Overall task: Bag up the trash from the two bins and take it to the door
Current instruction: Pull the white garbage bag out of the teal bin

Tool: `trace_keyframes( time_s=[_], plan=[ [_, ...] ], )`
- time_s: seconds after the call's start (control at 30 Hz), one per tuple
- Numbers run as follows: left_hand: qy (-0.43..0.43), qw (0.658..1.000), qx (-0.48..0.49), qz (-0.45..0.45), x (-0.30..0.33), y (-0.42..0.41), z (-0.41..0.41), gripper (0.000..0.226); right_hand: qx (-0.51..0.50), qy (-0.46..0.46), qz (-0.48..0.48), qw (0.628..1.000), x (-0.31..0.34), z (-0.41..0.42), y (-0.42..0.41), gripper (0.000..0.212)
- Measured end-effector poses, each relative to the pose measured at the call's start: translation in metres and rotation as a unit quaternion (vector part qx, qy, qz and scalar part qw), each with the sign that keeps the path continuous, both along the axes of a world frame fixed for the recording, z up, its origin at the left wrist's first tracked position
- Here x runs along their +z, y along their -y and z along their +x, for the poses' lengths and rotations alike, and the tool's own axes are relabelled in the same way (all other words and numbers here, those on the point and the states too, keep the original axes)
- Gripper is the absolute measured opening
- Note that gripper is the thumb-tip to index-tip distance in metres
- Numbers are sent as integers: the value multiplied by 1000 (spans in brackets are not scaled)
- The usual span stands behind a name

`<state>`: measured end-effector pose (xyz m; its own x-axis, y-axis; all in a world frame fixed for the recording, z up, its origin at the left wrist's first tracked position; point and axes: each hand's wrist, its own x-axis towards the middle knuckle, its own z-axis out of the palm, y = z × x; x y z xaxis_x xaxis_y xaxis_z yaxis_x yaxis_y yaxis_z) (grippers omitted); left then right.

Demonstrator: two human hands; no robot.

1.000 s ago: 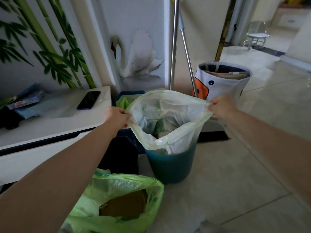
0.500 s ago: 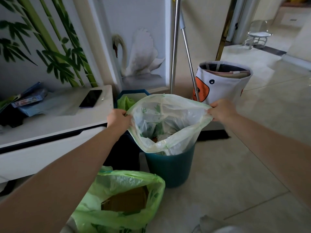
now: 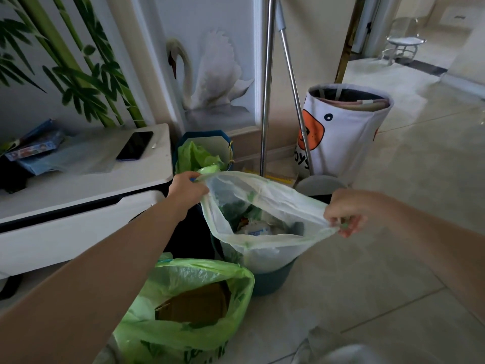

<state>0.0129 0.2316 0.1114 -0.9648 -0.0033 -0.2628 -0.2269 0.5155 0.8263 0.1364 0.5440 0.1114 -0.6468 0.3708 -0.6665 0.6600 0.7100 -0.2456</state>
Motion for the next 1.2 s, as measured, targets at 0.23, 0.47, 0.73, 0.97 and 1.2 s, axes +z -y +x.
trace_keyframes(
  time_s=[0.23,0.47,0.73,0.97,1.2],
  plan=[
    [24,996,-50,-77,-9,-1,25,88,140,-42,34,989,1,-39,26,39],
    [209,975,44,-52,-34,-10,59,80,151,-176,11,973,-27,-79,63,52],
    [300,951,-21,-77,-83,-18,79,49,131,-140,-37,981,-69,-100,81,72],
    [342,939,3,-46,-101,-19,81,13,99,-247,0,964,-69,-106,72,11],
    [235,965,77,-92,-76,-16,54,32,-20,-312,17,950,-45,-98,37,20]
  ],
)
